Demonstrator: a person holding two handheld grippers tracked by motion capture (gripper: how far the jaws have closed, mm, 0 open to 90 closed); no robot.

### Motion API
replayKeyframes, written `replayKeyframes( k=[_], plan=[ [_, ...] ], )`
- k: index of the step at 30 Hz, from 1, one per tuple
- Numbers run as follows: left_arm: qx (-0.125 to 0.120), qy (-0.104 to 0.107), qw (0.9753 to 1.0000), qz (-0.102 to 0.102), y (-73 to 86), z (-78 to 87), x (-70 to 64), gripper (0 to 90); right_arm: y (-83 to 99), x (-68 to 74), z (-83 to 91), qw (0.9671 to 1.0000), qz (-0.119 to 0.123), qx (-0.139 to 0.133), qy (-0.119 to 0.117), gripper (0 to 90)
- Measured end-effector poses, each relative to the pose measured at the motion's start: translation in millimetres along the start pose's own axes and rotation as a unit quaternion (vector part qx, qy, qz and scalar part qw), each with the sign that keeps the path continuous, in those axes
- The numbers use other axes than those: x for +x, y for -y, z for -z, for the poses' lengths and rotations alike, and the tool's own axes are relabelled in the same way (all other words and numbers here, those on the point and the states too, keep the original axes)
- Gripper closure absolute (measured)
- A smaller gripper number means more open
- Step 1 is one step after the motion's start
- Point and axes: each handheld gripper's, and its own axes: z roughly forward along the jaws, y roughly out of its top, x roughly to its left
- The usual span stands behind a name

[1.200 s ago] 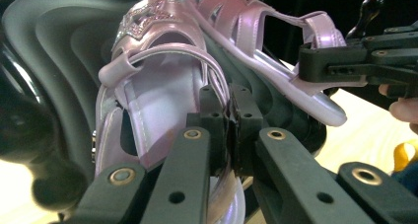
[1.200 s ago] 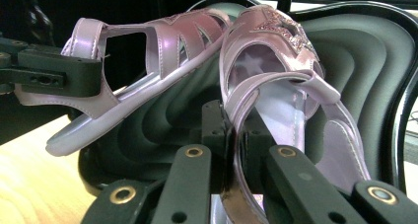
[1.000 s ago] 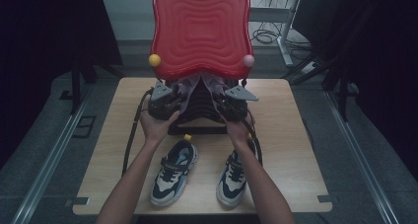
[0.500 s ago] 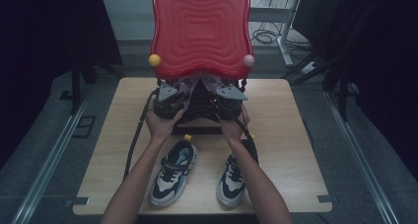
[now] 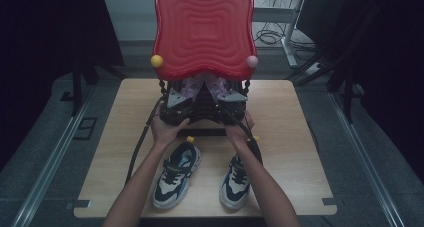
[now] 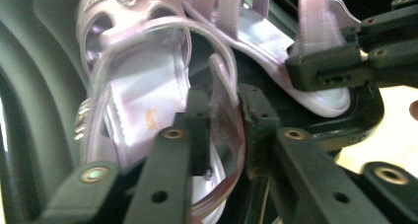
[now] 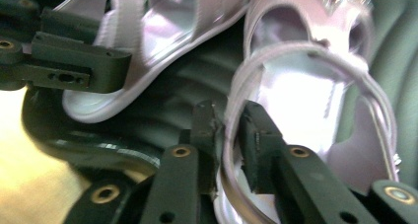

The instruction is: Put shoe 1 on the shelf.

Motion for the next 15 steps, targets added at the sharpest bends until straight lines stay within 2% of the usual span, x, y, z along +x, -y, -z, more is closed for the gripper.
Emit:
replayKeyframes(
  k=[3,7,12,15],
  plan=[
    [-0.007,0.010,0.9999,0.009,-0.4,2.7,0.4,62.1,0.9,-1.9,0.2,0.9999,-0.004,0.005,-0.011,70.2],
    [-0.010,0.013,0.9996,0.023,-2.5,9.0,1.7,53.1,-0.9,-4.6,6.1,0.9997,-0.018,0.002,-0.014,63.1],
    [-0.013,0.018,0.9990,0.039,-2.4,16.9,4.1,49.2,-2.6,-6.9,15.4,0.9992,-0.028,0.001,-0.027,57.1],
    [-0.005,0.016,0.9992,0.038,-2.7,20.2,2.5,47.4,-3.0,-7.6,20.7,0.9989,-0.030,-0.003,-0.036,56.1]
  ],
)
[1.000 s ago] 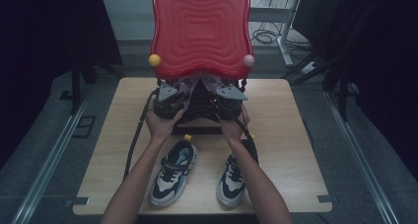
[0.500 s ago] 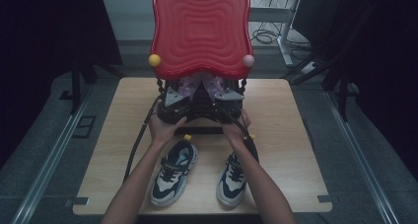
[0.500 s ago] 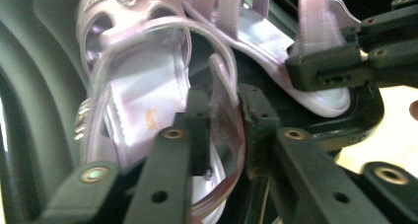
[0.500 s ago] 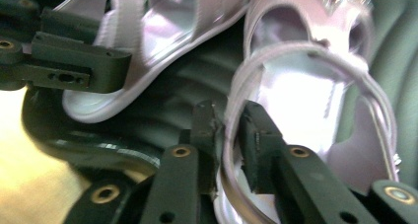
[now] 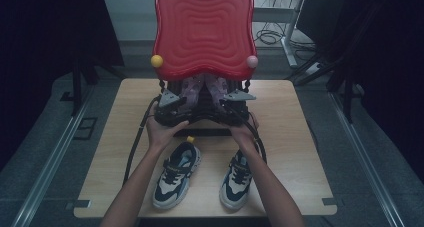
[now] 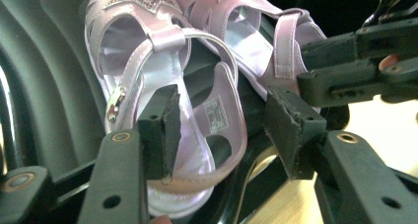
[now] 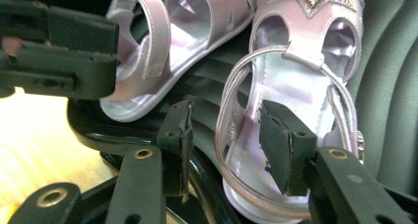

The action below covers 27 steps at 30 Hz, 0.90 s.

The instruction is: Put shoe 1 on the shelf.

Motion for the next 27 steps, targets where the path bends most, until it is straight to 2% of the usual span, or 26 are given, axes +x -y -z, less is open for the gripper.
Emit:
replayKeyframes(
  k=[6,10,11,12,13,15,16,27],
  plan=[
    [-0.004,0.009,0.9999,0.007,-1.1,8.2,-2.8,46.5,-1.1,-3.1,11.0,0.9998,-0.011,-0.011,-0.014,55.7],
    [-0.005,0.020,0.9996,0.020,-2.4,16.5,-3.5,46.3,0.2,-2.7,17.5,0.9996,-0.008,-0.018,-0.021,55.5],
    [-0.005,0.021,0.9995,0.022,-2.3,18.2,-3.5,46.2,1.0,-3.5,19.8,0.9994,-0.005,-0.017,-0.030,55.3],
    [-0.004,0.021,0.9995,0.025,-2.3,20.2,-3.4,46.3,1.6,-2.8,20.9,0.9995,-0.005,-0.019,-0.025,55.2],
    [-0.003,0.022,0.9993,0.029,-1.8,23.5,-3.3,46.3,2.1,-3.7,22.5,0.9992,-0.003,-0.016,-0.037,54.9],
    [0.001,0.025,0.9991,0.035,-0.5,28.9,-3.0,46.3,4.4,-3.8,26.1,0.9992,-0.002,-0.017,-0.035,54.5],
    [0.005,0.028,0.9989,0.036,0.8,32.0,-3.0,46.3,5.7,-4.7,27.6,0.9989,-0.002,-0.015,-0.045,54.5],
    [0.031,0.045,0.9974,0.047,17.7,55.8,-6.4,51.1,19.7,-5.0,50.2,0.9977,0.011,-0.003,-0.067,49.9]
  ],
)
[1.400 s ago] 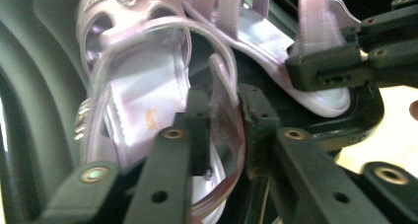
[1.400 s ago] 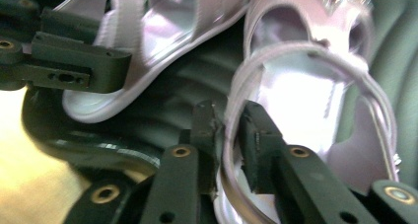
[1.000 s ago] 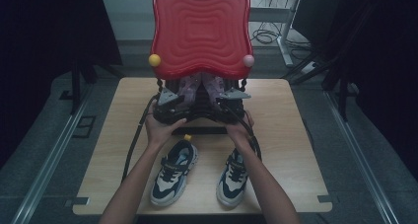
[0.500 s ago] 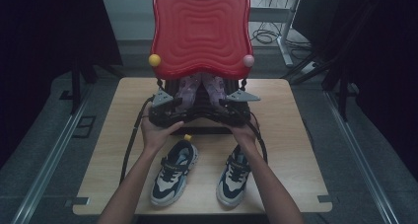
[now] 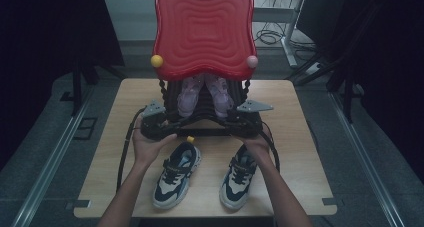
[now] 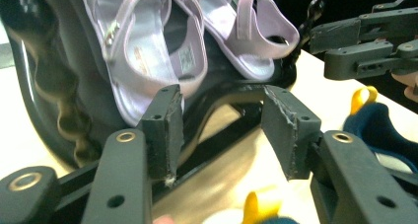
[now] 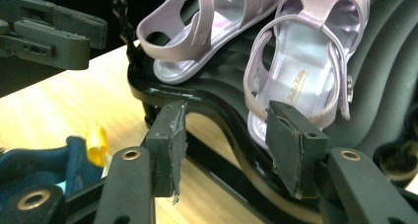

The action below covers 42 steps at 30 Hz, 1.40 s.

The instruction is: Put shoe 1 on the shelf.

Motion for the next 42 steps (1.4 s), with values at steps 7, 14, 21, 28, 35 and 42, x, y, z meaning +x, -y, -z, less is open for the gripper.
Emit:
replayKeyframes(
  k=[7,14,21,28,35,42],
  plan=[
    [0.013,0.004,0.9999,-0.002,15.6,16.0,-6.1,53.0,10.0,1.6,17.8,0.9999,0.001,-0.004,-0.010,49.8],
    [0.028,0.011,0.9995,-0.009,32.7,32.8,-13.2,54.2,23.9,5.0,37.1,0.9999,0.004,-0.004,-0.013,50.0],
    [0.030,0.012,0.9995,0.002,51.1,49.1,-14.7,55.0,44.3,5.4,55.5,0.9998,-0.002,-0.002,-0.018,50.4],
    [0.039,0.014,0.9989,0.021,69.1,62.5,-12.2,54.9,60.5,6.0,72.1,0.9997,0.005,-0.002,-0.026,50.6],
    [0.049,0.010,0.9983,0.029,84.9,73.5,-10.2,55.8,72.2,6.0,86.6,0.9996,0.005,0.009,-0.027,50.6],
    [0.062,0.011,0.9975,0.031,94.0,77.8,-6.2,57.7,79.4,5.0,97.6,0.9998,-0.001,0.003,-0.021,50.6]
  ],
)
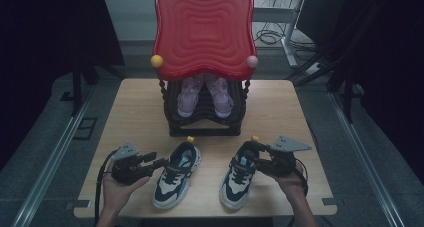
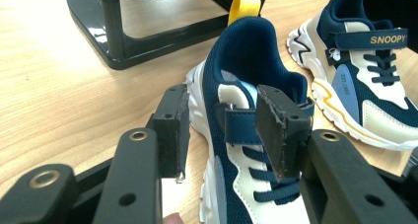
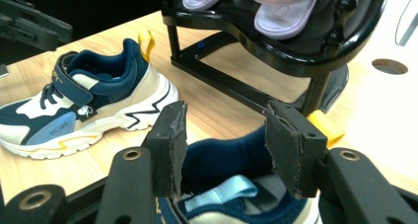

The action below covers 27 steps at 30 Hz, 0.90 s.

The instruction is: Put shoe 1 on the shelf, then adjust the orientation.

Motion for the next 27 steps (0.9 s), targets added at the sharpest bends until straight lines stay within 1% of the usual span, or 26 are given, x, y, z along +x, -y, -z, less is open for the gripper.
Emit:
replayKeyframes(
  k=[5,7,11,14,17,18,21,22,27],
  plan=[
    [0.003,-0.001,1.0000,0.000,0.7,4.1,4.4,60.9,5.6,-3.8,4.7,0.9999,-0.010,-0.001,0.006,50.6],
    [0.005,-0.002,1.0000,0.001,1.9,6.0,6.4,62.9,6.8,-5.6,8.3,0.9998,-0.015,-0.005,0.012,50.6],
    [0.009,-0.002,1.0000,0.002,3.3,9.9,8.3,65.9,6.8,-9.3,15.0,0.9994,-0.024,-0.018,0.017,50.6],
    [0.015,0.001,0.9999,-0.005,2.5,11.5,7.8,72.4,6.8,-10.9,18.7,0.9993,-0.025,-0.022,0.020,50.6],
    [0.026,0.010,0.9996,-0.005,4.3,13.6,7.4,80.5,7.9,-13.2,19.9,0.9991,-0.030,-0.021,0.020,50.6],
    [0.030,0.010,0.9995,-0.005,5.8,14.6,7.6,83.3,8.5,-14.4,19.7,0.9992,-0.028,-0.021,0.022,50.6],
    [0.039,0.001,0.9992,-0.002,10.9,18.4,10.1,89.2,10.1,-16.1,19.2,0.9991,-0.033,-0.016,0.023,50.5],
    [0.043,0.000,0.9991,-0.001,12.4,19.9,10.8,89.8,10.4,-16.7,19.0,0.9990,-0.033,-0.016,0.025,50.5],
    [0.072,-0.011,0.9973,-0.009,20.5,26.3,14.1,90.0,10.3,-17.6,18.6,0.9989,-0.035,-0.016,0.027,50.3]
  ],
)
